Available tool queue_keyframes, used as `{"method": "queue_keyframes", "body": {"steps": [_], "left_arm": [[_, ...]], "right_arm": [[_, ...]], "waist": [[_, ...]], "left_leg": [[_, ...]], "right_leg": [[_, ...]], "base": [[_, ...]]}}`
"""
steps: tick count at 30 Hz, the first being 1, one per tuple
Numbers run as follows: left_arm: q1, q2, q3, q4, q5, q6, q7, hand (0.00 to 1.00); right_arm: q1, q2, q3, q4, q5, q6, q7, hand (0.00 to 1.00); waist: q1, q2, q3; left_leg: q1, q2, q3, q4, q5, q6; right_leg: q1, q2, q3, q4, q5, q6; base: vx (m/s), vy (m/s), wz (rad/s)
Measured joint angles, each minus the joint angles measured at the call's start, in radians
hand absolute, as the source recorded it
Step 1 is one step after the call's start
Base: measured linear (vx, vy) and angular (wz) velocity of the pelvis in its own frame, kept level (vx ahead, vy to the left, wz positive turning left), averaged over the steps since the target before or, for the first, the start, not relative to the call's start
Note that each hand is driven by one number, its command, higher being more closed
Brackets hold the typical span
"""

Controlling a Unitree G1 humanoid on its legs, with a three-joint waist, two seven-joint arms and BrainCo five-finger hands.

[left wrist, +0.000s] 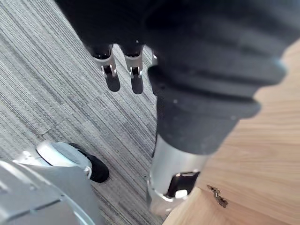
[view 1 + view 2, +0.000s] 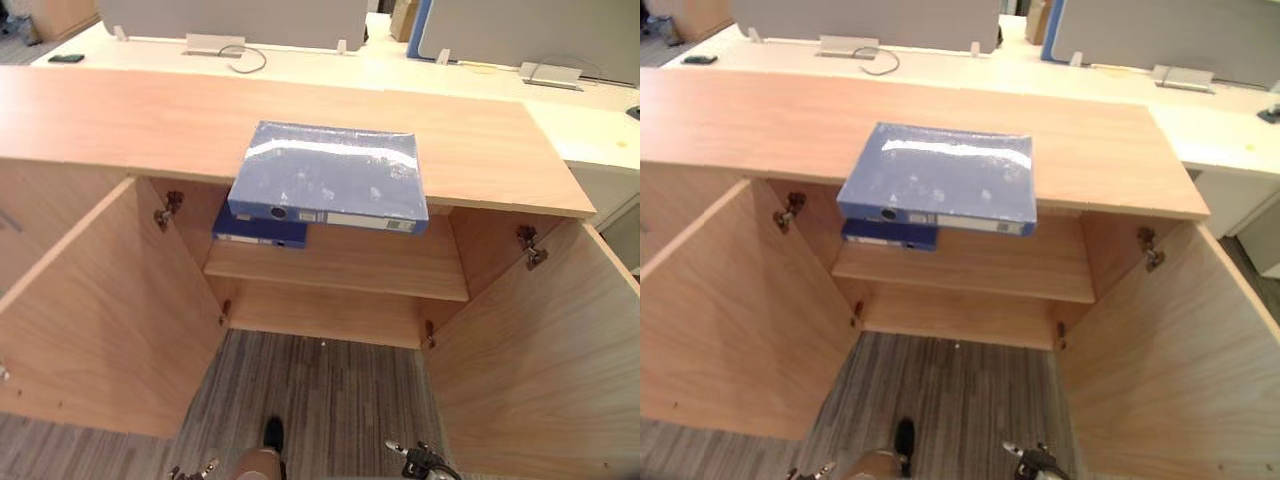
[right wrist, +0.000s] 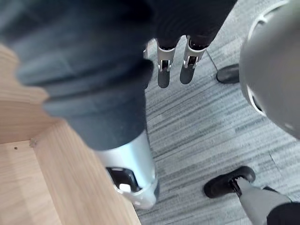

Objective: Walk over to the cabinet, pick up the folder, carry it to the office cabinet, place the folder inside the office cabinet, then close the office cabinet door

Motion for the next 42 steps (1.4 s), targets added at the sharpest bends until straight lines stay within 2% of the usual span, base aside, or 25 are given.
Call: {"method": "queue_keyframes", "body": {"steps": [3,6,7,9,10,11,12,13,14,15,16,17,19,22,24,26,28,32,34,35,37,38,39,41,42], "left_arm": [[-0.001,0.007,-0.017,0.017,0.000,0.000,0.000,0.00],[0.004,-0.010,-0.018,0.031,-0.006,0.003,-0.001,0.00],[0.009,-0.013,-0.021,0.032,-0.014,0.005,-0.008,0.00],[0.019,-0.013,-0.023,0.033,-0.025,0.010,-0.027,0.00],[0.020,-0.014,-0.022,0.033,-0.040,0.016,-0.039,0.00],[0.023,-0.017,-0.019,0.032,-0.047,0.018,-0.047,0.00],[0.023,-0.021,-0.024,0.034,-0.070,0.026,-0.064,0.00],[0.022,-0.023,-0.035,0.037,-0.102,0.026,-0.076,0.00],[0.022,-0.020,-0.039,0.045,-0.132,0.026,-0.089,0.00],[0.021,-0.017,-0.036,0.052,-0.170,0.026,-0.107,0.00],[0.022,-0.023,-0.031,0.055,-0.198,0.027,-0.119,0.00],[0.021,-0.036,-0.022,0.055,-0.216,0.029,-0.128,0.00],[0.025,-0.055,0.000,0.051,-0.270,0.028,-0.146,0.00],[0.027,-0.052,-0.020,0.026,-0.328,0.029,-0.154,0.00],[0.031,-0.054,-0.062,-0.040,-0.373,0.028,-0.153,0.00],[0.040,-0.064,-0.167,-0.197,-0.445,0.029,-0.151,0.00],[0.056,-0.061,-0.226,-0.345,-0.503,0.019,-0.138,0.00],[0.061,-0.059,-0.290,-0.620,-0.527,-0.007,-0.092,0.00],[0.070,-0.059,-0.290,-0.756,-0.492,-0.017,-0.053,0.00],[0.082,-0.063,-0.285,-0.857,-0.394,-0.026,-0.004,0.00],[0.096,-0.064,-0.274,-0.973,-0.310,-0.028,0.041,0.00],[0.097,-0.064,-0.262,-1.094,-0.164,-0.029,0.112,0.00],[0.097,-0.064,-0.260,-1.115,-0.129,-0.031,0.133,0.00],[0.094,-0.064,-0.238,-1.253,0.068,-0.039,0.243,0.00],[0.092,-0.065,-0.232,-1.283,0.101,-0.040,0.268,0.00]], "right_arm": [[0.020,-0.012,0.000,0.001,-0.023,0.009,0.002,0.00],[0.044,-0.042,0.001,-0.019,-0.036,0.016,0.006,0.00],[0.048,-0.054,0.001,-0.043,-0.037,0.017,0.008,0.00],[0.055,-0.056,0.003,-0.075,-0.036,0.017,0.012,0.00],[0.051,-0.050,0.006,-0.079,-0.035,0.016,0.013,0.00],[0.042,-0.045,0.017,-0.079,-0.034,0.014,0.013,0.00],[0.025,-0.038,0.031,-0.078,-0.032,0.013,0.020,0.00],[0.022,-0.040,0.051,-0.078,-0.032,0.010,0.024,0.00],[0.023,-0.040,0.053,-0.077,-0.032,0.009,0.028,0.00],[0.031,-0.037,0.054,-0.075,-0.032,0.008,0.032,0.00],[0.040,-0.040,0.055,-0.072,-0.032,0.008,0.037,0.00],[0.041,-0.046,0.055,-0.074,-0.033,0.008,0.038,0.00],[0.041,-0.056,0.061,-0.077,-0.034,0.008,0.043,0.00],[0.049,-0.051,0.062,-0.076,-0.043,0.009,0.051,0.00],[0.052,-0.050,0.062,-0.076,-0.055,0.009,0.051,0.00],[0.055,-0.046,0.063,-0.076,-0.055,0.010,0.052,0.00],[0.055,-0.042,0.085,-0.077,-0.058,0.010,0.051,0.00],[0.055,-0.037,0.132,-0.077,-0.074,0.011,0.051,0.00],[0.054,-0.032,0.143,-0.080,-0.077,0.014,0.050,0.00],[0.060,-0.030,0.169,-0.080,-0.076,0.016,0.048,0.00],[0.068,-0.023,0.186,-0.079,-0.076,0.016,0.047,0.00],[0.071,-0.014,0.208,-0.087,-0.076,0.016,0.037,0.00],[0.072,-0.011,0.210,-0.091,-0.076,0.016,0.034,0.00],[0.076,0.010,0.220,-0.116,-0.072,0.015,0.018,0.00],[0.075,0.015,0.221,-0.117,-0.071,0.013,0.013,0.00]], "waist": [[-0.009,-0.003,-0.024],[-0.012,0.031,-0.032],[-0.014,0.040,-0.031],[-0.025,0.047,-0.034],[-0.027,0.048,-0.032],[-0.025,0.051,-0.032],[-0.029,0.064,-0.030],[-0.033,0.071,-0.026],[-0.038,0.069,-0.027],[-0.037,0.058,-0.029],[-0.031,0.054,-0.036],[-0.029,0.062,-0.039],[-0.029,0.082,-0.044],[-0.025,0.076,-0.051],[-0.020,0.075,-0.052],[-0.007,0.070,-0.051],[-0.007,0.060,-0.059],[-0.008,0.050,-0.066],[-0.005,0.044,-0.063],[0.000,0.030,-0.061],[0.017,0.016,-0.070],[0.028,0.004,-0.065],[0.029,0.003,-0.065],[0.036,0.001,-0.065],[0.039,0.001,-0.065]], "left_leg": [[0.037,-0.057,0.004,-0.074,0.001,0.018],[0.085,-0.102,0.016,-0.102,-0.019,0.046],[0.114,-0.117,0.024,-0.102,-0.027,0.056],[0.159,-0.130,0.033,-0.101,-0.041,0.081],[0.175,-0.126,0.034,-0.101,-0.041,0.088],[0.188,-0.116,0.036,-0.101,-0.046,0.095],[0.203,-0.075,0.035,-0.100,-0.054,0.092],[0.211,-0.046,0.031,-0.095,-0.059,0.083],[0.211,-0.031,0.023,-0.084,-0.066,0.073],[0.209,-0.030,0.016,-0.074,-0.076,0.056],[0.210,-0.032,0.010,-0.077,-0.089,0.037],[0.210,-0.022,0.011,-0.079,-0.088,0.033],[0.206,0.015,0.011,-0.079,-0.080,0.008],[0.207,0.060,0.002,-0.087,-0.083,-0.023],[0.208,0.072,-0.013,-0.102,-0.079,-0.035],[0.207,0.078,-0.022,-0.101,-0.084,-0.044],[0.210,0.078,-0.022,-0.101,-0.085,-0.045],[0.213,0.078,-0.022,-0.101,-0.085,-0.045],[0.227,0.078,-0.022,-0.101,-0.088,-0.041],[0.240,0.074,-0.022,-0.094,-0.093,-0.038],[0.238,0.074,-0.022,-0.078,-0.110,-0.038],[0.231,0.072,-0.024,-0.064,-0.125,-0.035],[0.227,0.072,-0.026,-0.061,-0.128,-0.035],[0.227,0.069,-0.028,-0.052,-0.133,-0.030],[0.227,0.067,-0.027,-0.048,-0.135,-0.028]], "right_leg": [[-0.011,-0.058,0.000,0.013,0.012,0.010],[-0.079,-0.142,0.005,0.194,0.011,0.009],[-0.115,-0.188,-0.001,0.310,0.018,-0.011],[-0.150,-0.252,-0.058,0.481,0.023,-0.092],[-0.166,-0.261,-0.077,0.527,0.008,-0.107],[-0.188,-0.248,-0.079,0.564,-0.027,-0.097],[-0.234,-0.161,-0.068,0.568,-0.127,-0.068],[-0.253,-0.080,-0.045,0.512,-0.168,-0.062],[-0.250,-0.017,-0.018,0.431,-0.172,-0.061],[-0.248,0.030,0.014,0.301,-0.147,-0.091],[-0.234,0.039,0.011,0.240,-0.164,-0.075],[-0.223,0.054,0.008,0.213,-0.161,-0.069],[-0.206,0.101,-0.011,0.155,-0.147,-0.080],[-0.162,0.165,-0.035,0.063,-0.125,-0.096],[-0.138,0.189,-0.052,0.021,-0.113,-0.097],[-0.120,0.201,-0.057,0.003,-0.110,-0.095],[-0.113,0.201,-0.056,-0.001,-0.110,-0.095],[-0.106,0.198,-0.052,-0.001,-0.098,-0.100],[-0.091,0.198,-0.051,-0.001,-0.089,-0.108],[-0.071,0.194,-0.051,-0.004,-0.087,-0.109],[-0.066,0.193,-0.051,-0.010,-0.087,-0.108],[-0.058,0.193,-0.051,-0.015,-0.083,-0.103],[-0.058,0.192,-0.051,-0.015,-0.083,-0.101],[-0.057,0.188,-0.051,-0.015,-0.072,-0.090],[-0.056,0.185,-0.050,-0.016,-0.071,-0.091]], "base": [[0.17,0.169,-0.11],[0.15,0.192,-0.20],[0.13,0.202,-0.13],[0.13,0.175,-0.05],[0.10,0.063,-0.09],[0.11,-0.083,-0.19],[0.08,-0.175,-0.15],[0.07,-0.215,0.03],[0.01,-0.209,0.22],[0.00,-0.225,0.23],[0.01,-0.220,0.11],[0.05,-0.214,0.03],[0.07,-0.233,0.00],[0.06,-0.205,0.08],[0.08,-0.149,0.19],[0.10,-0.078,0.14],[0.08,-0.016,0.04],[0.05,0.017,0.06],[0.03,0.040,0.08],[0.01,0.032,0.05],[0.00,0.015,0.02],[-0.02,0.023,0.05],[-0.03,0.032,0.08],[-0.04,0.041,0.03],[-0.04,0.049,-0.01]]}}
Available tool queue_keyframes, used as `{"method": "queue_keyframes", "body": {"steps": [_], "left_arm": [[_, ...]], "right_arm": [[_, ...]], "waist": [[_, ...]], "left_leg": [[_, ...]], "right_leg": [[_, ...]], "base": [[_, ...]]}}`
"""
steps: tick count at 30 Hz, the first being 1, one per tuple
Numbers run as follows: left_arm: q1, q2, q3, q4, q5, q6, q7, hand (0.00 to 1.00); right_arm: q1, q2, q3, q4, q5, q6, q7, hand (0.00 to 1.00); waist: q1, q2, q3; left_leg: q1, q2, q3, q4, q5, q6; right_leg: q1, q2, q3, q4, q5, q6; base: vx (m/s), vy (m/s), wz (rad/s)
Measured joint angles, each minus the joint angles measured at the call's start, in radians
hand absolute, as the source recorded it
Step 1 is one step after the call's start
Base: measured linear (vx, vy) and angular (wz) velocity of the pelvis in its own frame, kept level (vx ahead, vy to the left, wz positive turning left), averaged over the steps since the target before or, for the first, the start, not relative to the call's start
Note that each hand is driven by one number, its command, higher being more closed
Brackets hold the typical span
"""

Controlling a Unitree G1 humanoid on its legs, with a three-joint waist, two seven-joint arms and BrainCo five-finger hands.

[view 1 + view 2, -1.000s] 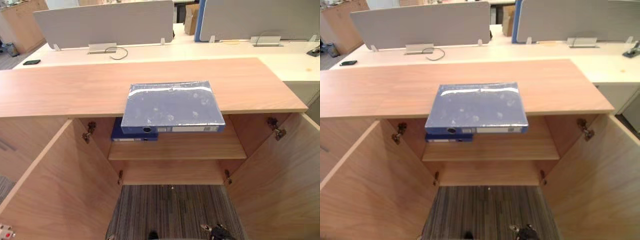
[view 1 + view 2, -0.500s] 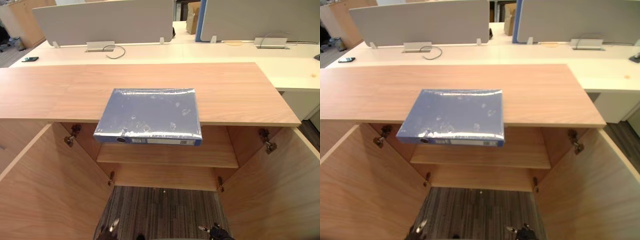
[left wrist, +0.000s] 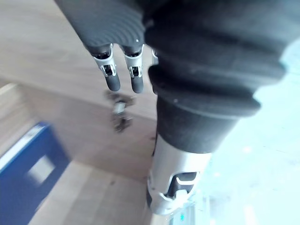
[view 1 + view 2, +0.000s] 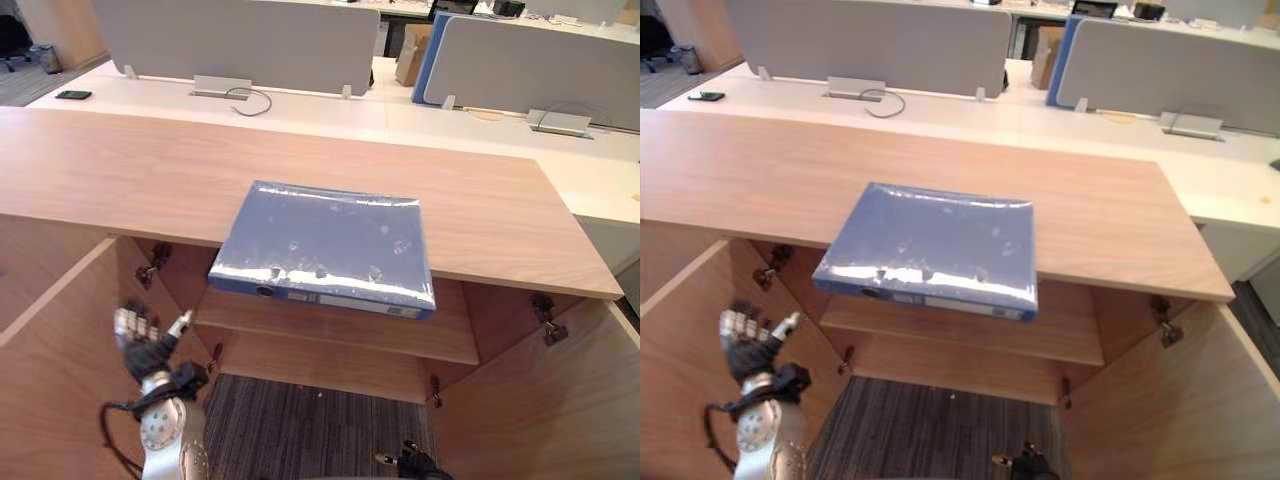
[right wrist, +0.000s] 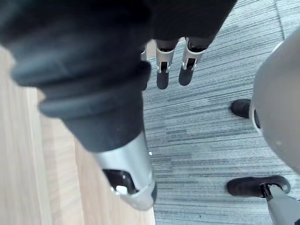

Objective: Walk over to the cabinet, pick up the folder, carry it to the office cabinet, place the folder inside the office cabinet, then close the office cabinet door

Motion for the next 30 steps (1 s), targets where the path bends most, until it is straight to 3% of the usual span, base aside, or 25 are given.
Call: {"method": "queue_keyframes", "body": {"steps": [2,5,8,11,15,20,25,30], "left_arm": [[-0.012,0.000,0.009,-0.117,0.226,0.014,0.148,0.00],[-0.038,-0.003,0.033,-0.243,0.408,0.038,0.263,0.00],[-0.049,0.000,0.029,-0.315,0.558,0.076,0.332,0.00],[-0.052,0.005,-0.012,-0.357,0.661,0.094,0.346,0.00],[-0.063,0.057,-0.164,-0.367,0.775,0.098,0.335,0.00],[-0.088,0.112,-0.302,-0.349,0.861,0.071,0.234,0.00],[-0.088,0.192,-0.385,-0.265,0.890,0.031,0.129,0.00],[-0.088,0.225,-0.388,-0.242,0.899,-0.005,0.047,0.00]], "right_arm": [[-0.001,0.006,0.038,0.002,0.000,-0.010,-0.016,0.00],[-0.001,0.006,0.037,0.003,0.000,-0.014,-0.032,0.00],[0.001,0.006,0.036,0.009,0.000,-0.015,-0.045,0.00],[0.001,0.006,0.035,0.024,0.000,-0.019,-0.045,0.00],[-0.003,0.004,0.035,0.072,-0.001,-0.037,-0.045,0.00],[-0.016,-0.015,0.034,0.111,-0.005,-0.050,-0.043,0.00],[-0.040,-0.044,0.034,0.159,-0.005,-0.051,-0.033,0.00],[-0.039,-0.070,0.034,0.171,-0.006,-0.050,-0.021,0.00]], "waist": [[0.007,0.000,-0.001],[0.012,-0.002,-0.004],[0.010,-0.009,-0.013],[0.008,-0.012,-0.028],[0.007,-0.008,-0.065],[0.001,0.001,-0.068],[-0.010,0.004,-0.066],[-0.030,0.009,-0.064]], "left_leg": [[-0.001,-0.006,0.002,0.005,-0.008,0.009],[-0.002,-0.011,0.007,0.005,-0.012,0.015],[-0.004,-0.023,0.013,0.004,-0.011,0.019],[-0.012,-0.030,0.017,0.001,-0.007,0.024],[-0.035,-0.032,0.021,-0.002,0.005,0.023],[-0.036,-0.030,0.031,-0.006,0.014,0.018],[-0.039,-0.031,0.029,-0.043,0.046,0.016],[-0.038,-0.032,0.030,-0.049,0.051,0.017]], "right_leg": [[0.006,-0.005,0.006,-0.008,0.009,0.006],[0.006,-0.007,0.032,-0.020,0.028,0.008],[0.006,-0.015,0.048,-0.036,0.031,0.012],[0.001,-0.019,0.056,-0.052,0.031,0.012],[-0.018,-0.016,0.077,-0.067,0.031,0.012],[-0.023,-0.011,0.104,-0.075,0.027,0.006],[-0.050,-0.005,0.112,-0.069,0.025,0.002],[-0.055,-0.002,0.115,-0.066,0.025,0.002]], "base": [[-0.06,0.055,-0.02],[-0.08,0.071,-0.07],[-0.09,0.054,-0.10],[-0.05,0.011,-0.05],[-0.05,-0.011,-0.03],[-0.05,-0.011,-0.08],[-0.07,-0.003,0.00],[-0.03,0.001,-0.01]]}}
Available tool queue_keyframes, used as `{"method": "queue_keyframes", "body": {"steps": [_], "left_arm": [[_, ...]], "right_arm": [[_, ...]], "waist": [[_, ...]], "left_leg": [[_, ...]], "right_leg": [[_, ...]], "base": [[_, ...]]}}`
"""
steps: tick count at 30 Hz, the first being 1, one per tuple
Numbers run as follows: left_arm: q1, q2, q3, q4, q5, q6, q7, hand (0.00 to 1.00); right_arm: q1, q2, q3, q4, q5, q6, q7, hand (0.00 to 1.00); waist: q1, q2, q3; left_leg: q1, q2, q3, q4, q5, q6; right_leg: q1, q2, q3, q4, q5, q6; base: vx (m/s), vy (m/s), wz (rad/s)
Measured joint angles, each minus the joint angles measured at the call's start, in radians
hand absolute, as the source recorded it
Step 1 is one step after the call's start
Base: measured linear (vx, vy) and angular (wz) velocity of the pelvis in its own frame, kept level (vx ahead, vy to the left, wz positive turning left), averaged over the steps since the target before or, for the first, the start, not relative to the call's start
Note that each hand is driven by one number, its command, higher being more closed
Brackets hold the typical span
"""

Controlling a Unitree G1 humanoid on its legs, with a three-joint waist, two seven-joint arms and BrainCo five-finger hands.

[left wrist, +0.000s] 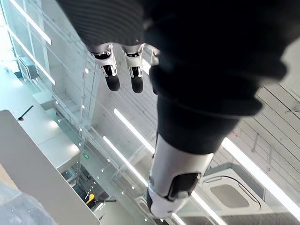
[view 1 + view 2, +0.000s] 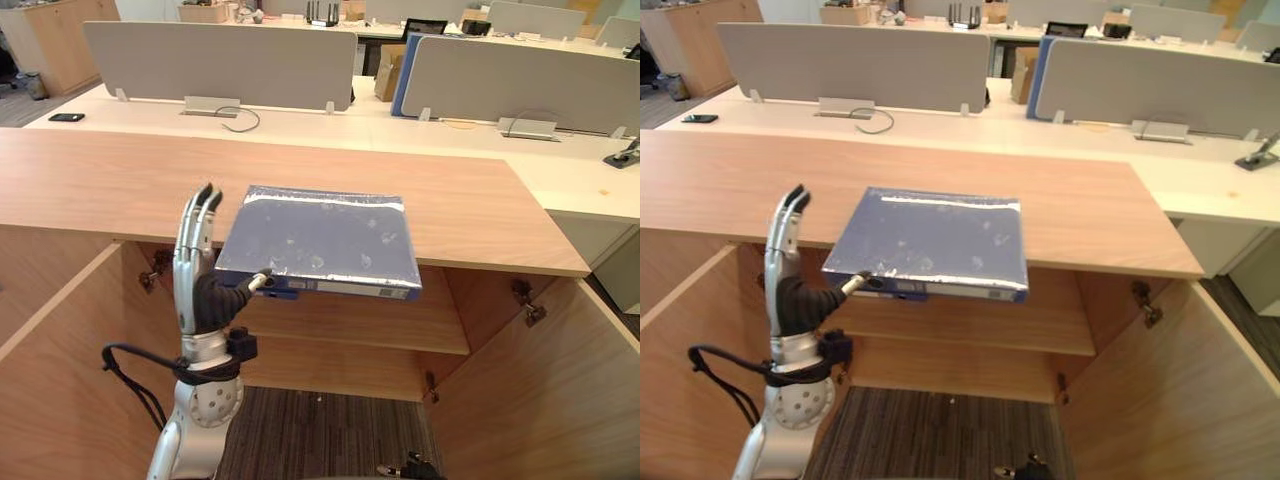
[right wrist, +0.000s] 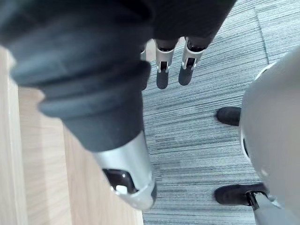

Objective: Walk over to the cabinet, pick up the folder, carry it to the office cabinet, place the folder inside the office cabinet, then close the office cabinet door

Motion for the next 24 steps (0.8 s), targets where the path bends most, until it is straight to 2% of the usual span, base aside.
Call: {"method": "queue_keyframes", "body": {"steps": [9,14,24], "left_arm": [[0.000,0.064,0.030,0.010,0.000,-0.009,-0.067,0.00],[-0.001,0.079,0.041,0.046,0.027,-0.007,-0.076,0.00],[-0.011,0.153,0.041,0.054,0.044,-0.008,-0.120,0.00]], "right_arm": [[0.001,-0.023,-0.016,0.026,-0.020,0.003,0.014,0.00],[0.001,-0.031,-0.029,0.026,-0.033,0.007,0.022,0.00],[0.001,-0.033,-0.088,0.025,-0.035,0.017,0.040,0.00]], "waist": [[-0.018,0.019,0.009],[-0.022,0.029,0.004],[-0.033,0.034,0.002]], "left_leg": [[-0.004,-0.001,0.009,0.000,0.000,0.000],[-0.014,-0.001,0.011,0.002,0.001,0.001],[-0.009,0.000,0.023,0.002,0.001,0.001]], "right_leg": [[-0.016,0.000,0.018,0.008,0.000,0.000],[-0.029,-0.001,0.021,0.013,0.000,0.000],[-0.032,0.000,0.036,0.014,0.000,0.000]], "base": [[-0.02,0.005,-0.04],[-0.02,0.002,-0.01],[-0.02,0.002,-0.03]]}}
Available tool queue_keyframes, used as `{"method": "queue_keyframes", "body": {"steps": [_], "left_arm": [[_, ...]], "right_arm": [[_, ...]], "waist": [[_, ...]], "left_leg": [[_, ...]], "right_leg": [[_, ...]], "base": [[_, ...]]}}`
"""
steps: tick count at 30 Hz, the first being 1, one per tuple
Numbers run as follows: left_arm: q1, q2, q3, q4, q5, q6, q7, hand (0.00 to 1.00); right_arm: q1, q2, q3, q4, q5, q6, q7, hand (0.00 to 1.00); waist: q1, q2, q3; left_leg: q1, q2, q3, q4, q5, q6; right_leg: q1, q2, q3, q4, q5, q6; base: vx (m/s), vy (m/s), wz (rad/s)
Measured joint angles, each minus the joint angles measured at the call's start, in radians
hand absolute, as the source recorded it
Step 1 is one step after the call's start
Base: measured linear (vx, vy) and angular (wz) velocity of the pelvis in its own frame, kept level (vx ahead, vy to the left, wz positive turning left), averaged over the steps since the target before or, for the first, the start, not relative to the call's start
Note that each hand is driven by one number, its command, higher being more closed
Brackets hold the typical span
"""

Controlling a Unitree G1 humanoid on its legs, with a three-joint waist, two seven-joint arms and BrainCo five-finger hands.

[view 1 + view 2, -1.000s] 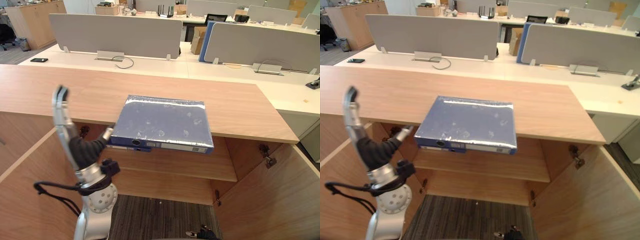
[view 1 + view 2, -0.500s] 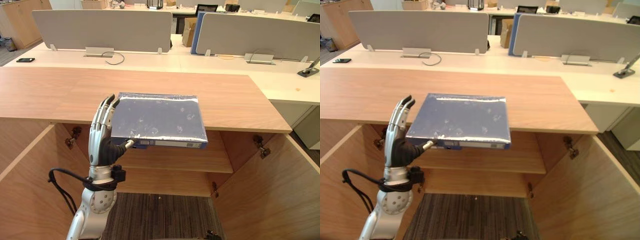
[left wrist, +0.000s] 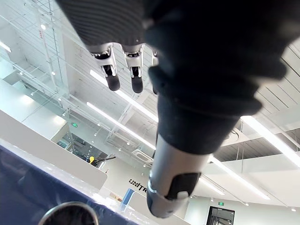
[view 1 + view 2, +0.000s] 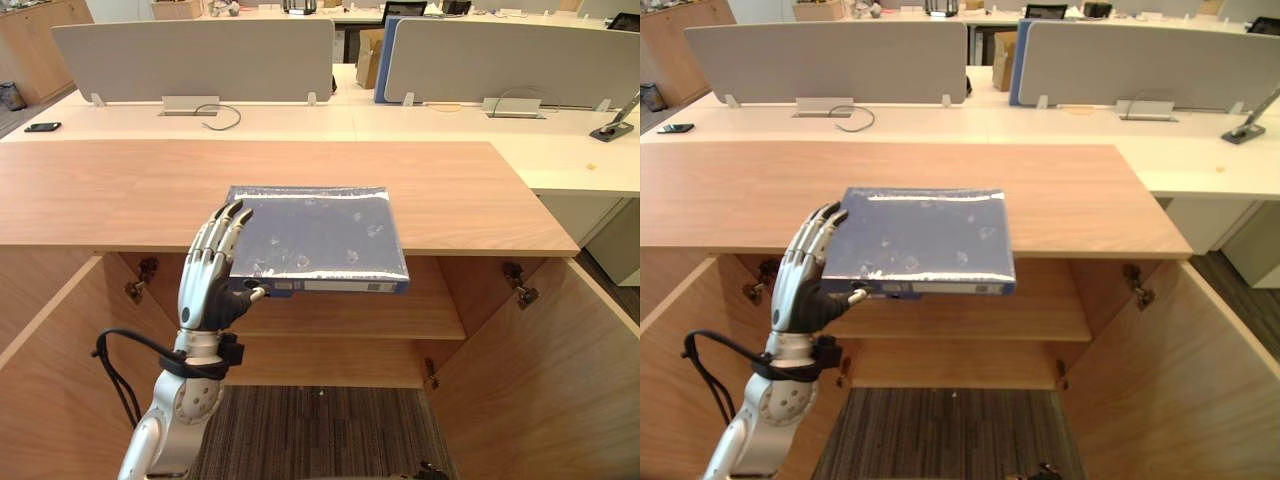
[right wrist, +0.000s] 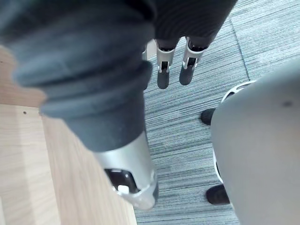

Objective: Walk over to the cabinet, pick up the folder, carry it to the office cabinet, place the folder inside the office cabinet, then close the office cabinet door

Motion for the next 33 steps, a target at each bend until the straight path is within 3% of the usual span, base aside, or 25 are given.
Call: {"method": "queue_keyframes", "body": {"steps": [11,33], "left_arm": [[-0.045,0.114,-0.005,0.135,0.024,-0.001,-0.040,0.00],[-0.190,0.150,-0.008,0.335,0.129,0.059,-0.055,0.00]], "right_arm": [[0.008,-0.003,-0.007,-0.040,-0.001,0.012,0.005,0.00],[-0.001,-0.002,-0.046,-0.056,0.015,0.022,0.009,0.00]], "waist": [[-0.024,0.013,-0.001],[-0.057,0.011,0.032]], "left_leg": [[0.013,0.000,0.003,-0.007,0.000,0.000],[0.017,0.010,0.028,-0.008,-0.001,-0.002]], "right_leg": [[0.013,0.006,0.002,-0.029,0.006,-0.008],[0.039,0.024,0.014,-0.099,0.049,-0.017]], "base": [[-0.02,-0.001,-0.01],[-0.03,0.005,-0.03]]}}
